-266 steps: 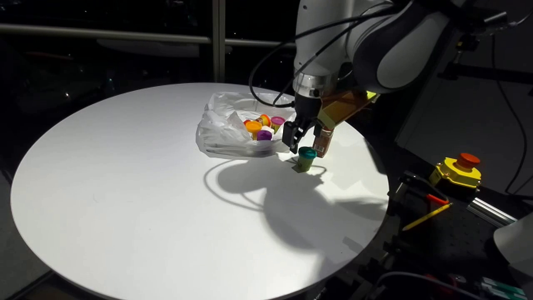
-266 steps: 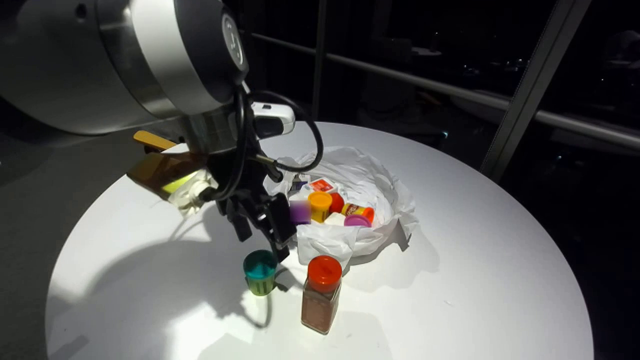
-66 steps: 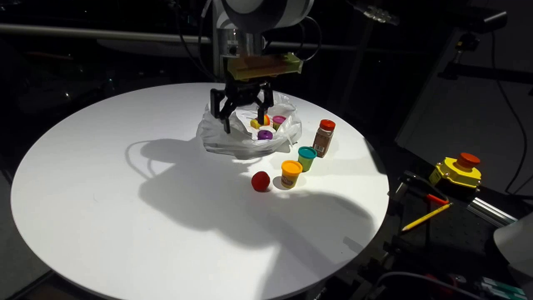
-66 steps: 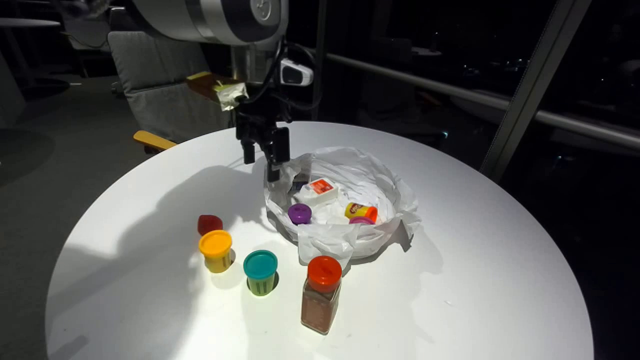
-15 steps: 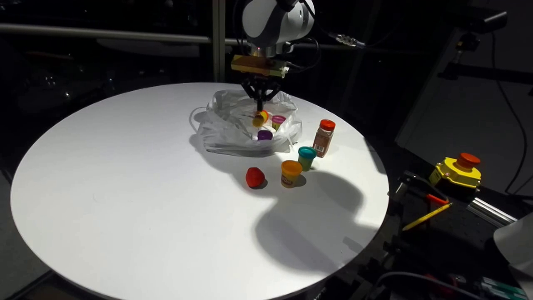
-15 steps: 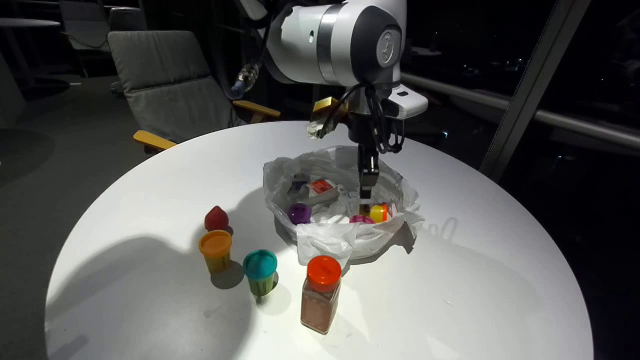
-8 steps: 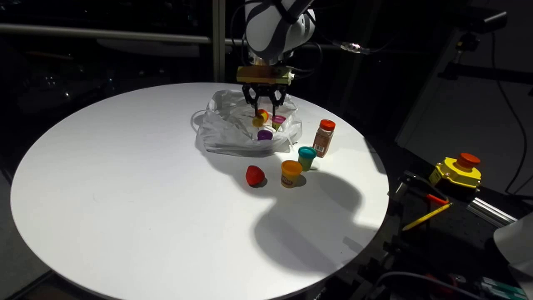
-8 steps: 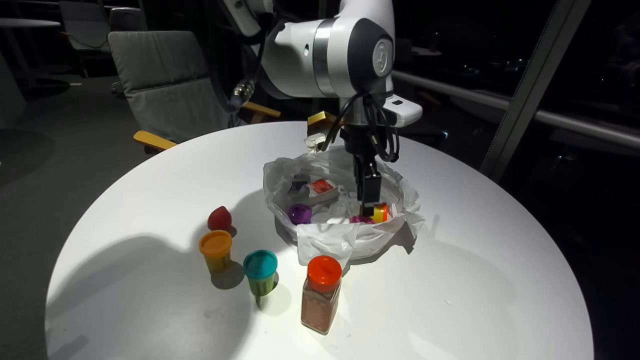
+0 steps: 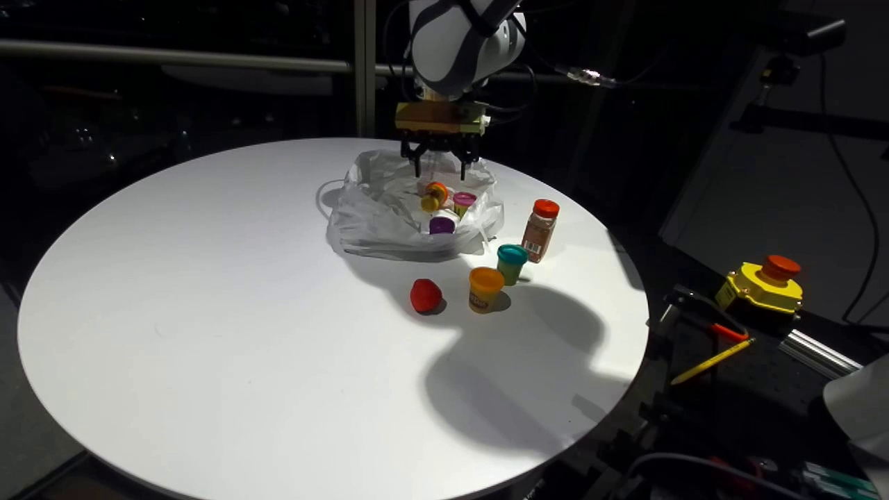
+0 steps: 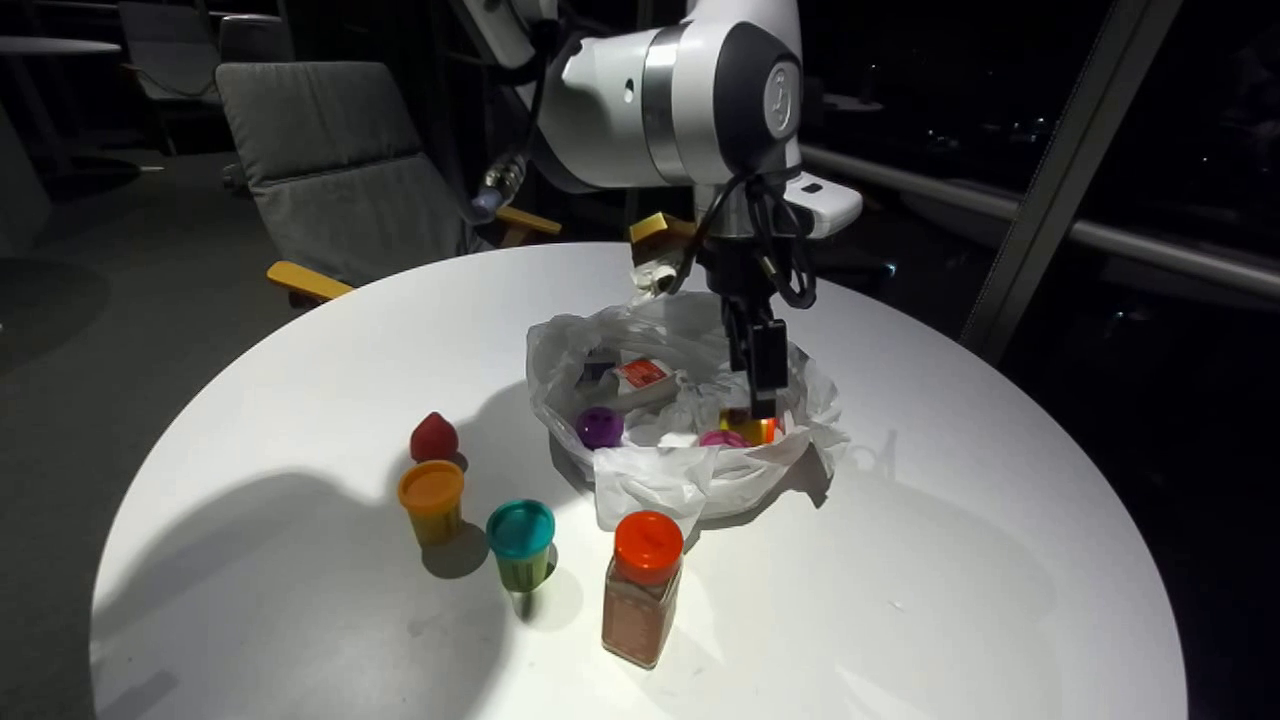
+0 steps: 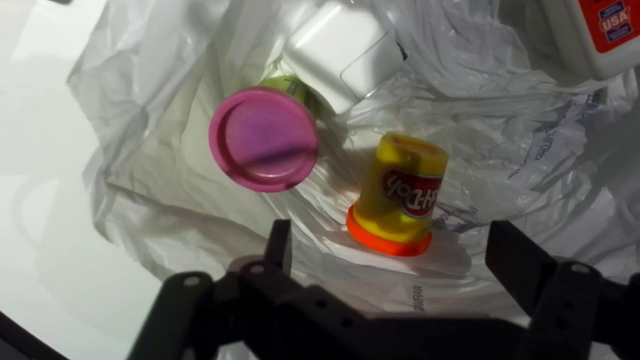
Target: Remove the containers and strawberry plush toy from the white plastic and place them on the table
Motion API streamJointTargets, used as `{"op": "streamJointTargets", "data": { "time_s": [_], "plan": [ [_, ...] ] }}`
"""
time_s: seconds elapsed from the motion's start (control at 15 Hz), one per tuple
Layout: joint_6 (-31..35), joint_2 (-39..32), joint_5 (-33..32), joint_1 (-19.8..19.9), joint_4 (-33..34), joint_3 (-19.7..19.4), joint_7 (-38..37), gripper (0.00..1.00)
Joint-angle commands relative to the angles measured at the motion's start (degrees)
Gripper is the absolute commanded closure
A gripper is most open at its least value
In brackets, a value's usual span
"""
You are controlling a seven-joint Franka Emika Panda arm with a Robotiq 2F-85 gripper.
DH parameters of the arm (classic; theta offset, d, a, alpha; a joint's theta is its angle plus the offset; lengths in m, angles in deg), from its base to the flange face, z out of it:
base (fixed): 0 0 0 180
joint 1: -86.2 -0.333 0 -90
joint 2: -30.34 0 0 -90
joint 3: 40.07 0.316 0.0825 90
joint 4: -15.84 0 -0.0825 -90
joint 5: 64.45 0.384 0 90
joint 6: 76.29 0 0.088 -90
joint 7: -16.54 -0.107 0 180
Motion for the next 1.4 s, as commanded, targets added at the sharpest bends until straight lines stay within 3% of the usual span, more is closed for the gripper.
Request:
{"op": "streamJointTargets", "data": {
  "time_s": [0.0, 0.47, 0.6, 1.0, 1.07, 1.33],
  "plan": [
    [0.84, -2.03, 0.06, 0.43, 2.93, 0.11, 1.19, 0.00],
    [0.30, -6.27, 1.08, 1.08, 6.69, 0.90, 2.22, 0.00],
    [0.05, -7.06, 1.20, 1.08, 7.27, 0.79, 2.11, 0.27],
    [0.39, -7.43, 1.04, 1.21, 7.00, 0.02, 1.44, 0.73],
    [0.63, -6.95, 1.05, 1.21, 6.48, -0.03, 1.39, 0.80],
    [4.51, -1.33, 0.92, 0.04, 0.37, 0.19, 1.39, 0.81]
  ]
}}
